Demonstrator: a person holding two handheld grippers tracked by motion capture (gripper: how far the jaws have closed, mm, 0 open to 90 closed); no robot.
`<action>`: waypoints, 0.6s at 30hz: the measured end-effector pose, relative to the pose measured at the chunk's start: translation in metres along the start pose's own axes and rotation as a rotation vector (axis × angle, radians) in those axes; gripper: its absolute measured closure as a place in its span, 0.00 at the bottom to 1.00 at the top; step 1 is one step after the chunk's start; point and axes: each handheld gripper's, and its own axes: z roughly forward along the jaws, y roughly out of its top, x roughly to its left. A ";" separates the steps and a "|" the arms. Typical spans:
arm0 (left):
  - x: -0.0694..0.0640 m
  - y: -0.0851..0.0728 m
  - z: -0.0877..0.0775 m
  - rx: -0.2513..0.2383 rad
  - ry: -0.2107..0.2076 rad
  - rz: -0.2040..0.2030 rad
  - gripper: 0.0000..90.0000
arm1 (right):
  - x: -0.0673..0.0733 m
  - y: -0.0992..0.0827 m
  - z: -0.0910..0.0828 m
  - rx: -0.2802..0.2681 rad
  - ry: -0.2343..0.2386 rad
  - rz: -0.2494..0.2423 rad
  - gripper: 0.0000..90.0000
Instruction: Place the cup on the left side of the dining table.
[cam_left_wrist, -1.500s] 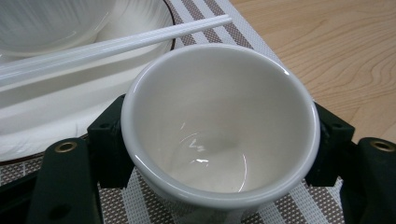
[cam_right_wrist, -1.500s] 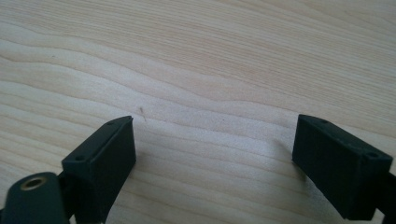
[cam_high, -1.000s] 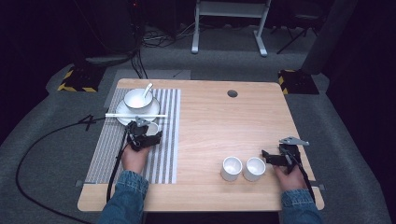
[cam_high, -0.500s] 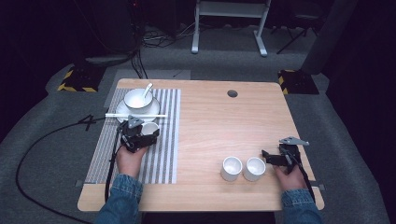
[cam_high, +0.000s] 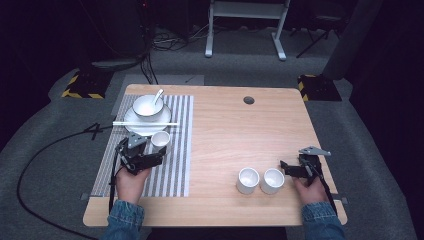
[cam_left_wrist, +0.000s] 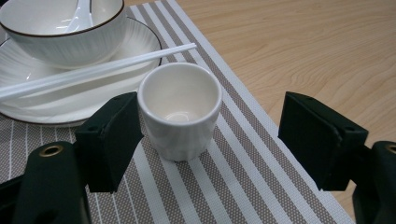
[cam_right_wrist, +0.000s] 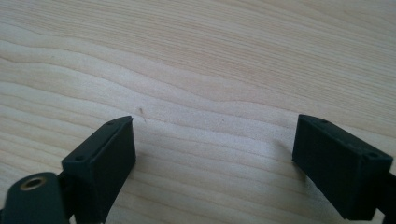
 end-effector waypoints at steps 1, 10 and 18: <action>0.000 -0.001 -0.003 -0.001 -0.005 -0.004 0.24 | 0.000 0.000 0.000 0.001 0.001 -0.001 0.15; -0.002 -0.011 -0.024 0.010 -0.006 0.005 0.24 | 0.000 0.000 0.000 0.001 0.001 0.000 0.15; -0.003 -0.019 -0.036 0.038 -0.024 0.025 0.24 | 0.000 0.000 0.000 0.001 0.001 -0.001 0.15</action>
